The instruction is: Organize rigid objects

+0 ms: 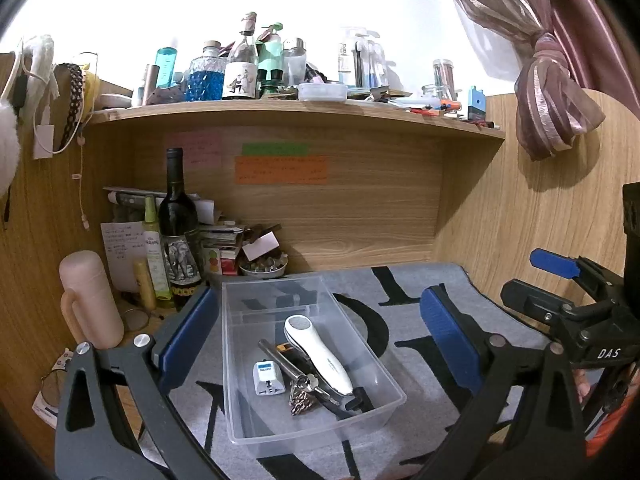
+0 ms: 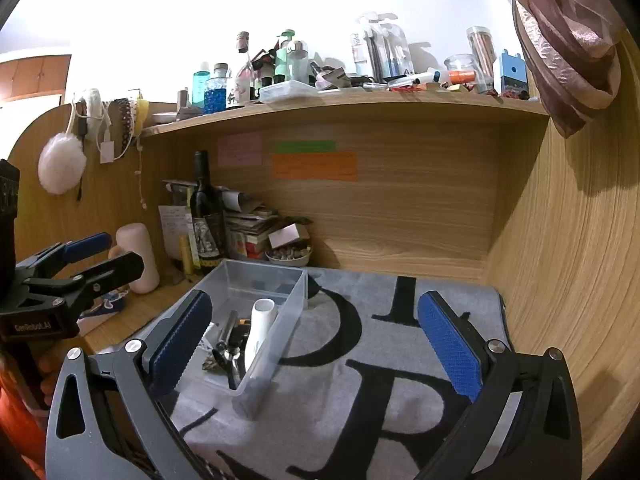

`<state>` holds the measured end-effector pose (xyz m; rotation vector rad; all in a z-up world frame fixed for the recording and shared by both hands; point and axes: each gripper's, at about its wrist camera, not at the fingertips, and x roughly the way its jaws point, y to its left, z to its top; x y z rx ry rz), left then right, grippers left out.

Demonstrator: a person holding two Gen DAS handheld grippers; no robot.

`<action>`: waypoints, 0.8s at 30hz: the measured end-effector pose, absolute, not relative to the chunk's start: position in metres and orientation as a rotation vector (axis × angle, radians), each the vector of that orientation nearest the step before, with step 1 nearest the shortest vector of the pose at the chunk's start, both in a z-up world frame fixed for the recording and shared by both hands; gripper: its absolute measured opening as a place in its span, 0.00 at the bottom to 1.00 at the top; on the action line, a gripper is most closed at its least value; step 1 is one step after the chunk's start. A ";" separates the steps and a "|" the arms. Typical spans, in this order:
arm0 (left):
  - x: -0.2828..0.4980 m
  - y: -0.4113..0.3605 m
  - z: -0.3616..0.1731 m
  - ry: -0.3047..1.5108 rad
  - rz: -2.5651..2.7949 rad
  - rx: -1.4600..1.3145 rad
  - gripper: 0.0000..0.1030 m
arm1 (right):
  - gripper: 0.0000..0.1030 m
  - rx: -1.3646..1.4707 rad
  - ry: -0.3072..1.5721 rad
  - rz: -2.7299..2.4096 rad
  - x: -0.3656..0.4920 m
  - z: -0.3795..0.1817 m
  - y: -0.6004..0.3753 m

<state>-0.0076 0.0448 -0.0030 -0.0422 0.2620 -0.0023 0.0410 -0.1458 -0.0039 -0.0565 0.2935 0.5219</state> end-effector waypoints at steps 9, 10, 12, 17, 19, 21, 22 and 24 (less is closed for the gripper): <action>-0.003 0.047 -0.005 0.274 -0.002 -0.051 0.99 | 1.00 -0.060 0.291 0.524 0.040 -0.004 -0.145; -0.003 0.047 -0.005 0.274 -0.003 -0.052 0.99 | 1.00 -0.063 0.291 0.523 0.040 -0.004 -0.144; -0.003 0.047 -0.005 0.275 -0.002 -0.050 0.99 | 1.00 -0.063 0.291 0.522 0.040 -0.003 -0.143; -0.002 0.047 -0.005 0.276 -0.001 -0.049 0.99 | 1.00 -0.061 0.294 0.523 0.041 -0.003 -0.142; -0.002 0.047 -0.005 0.275 -0.002 -0.050 0.99 | 1.00 -0.062 0.293 0.524 0.042 -0.003 -0.143; -0.001 0.047 -0.005 0.278 0.000 -0.051 0.99 | 1.00 -0.062 0.294 0.526 0.042 -0.003 -0.143; 0.000 0.047 -0.006 0.279 0.002 -0.052 0.99 | 1.00 -0.062 0.295 0.527 0.042 -0.003 -0.143; 0.002 0.047 -0.006 0.284 0.002 -0.051 1.00 | 1.00 -0.063 0.293 0.526 0.042 -0.003 -0.143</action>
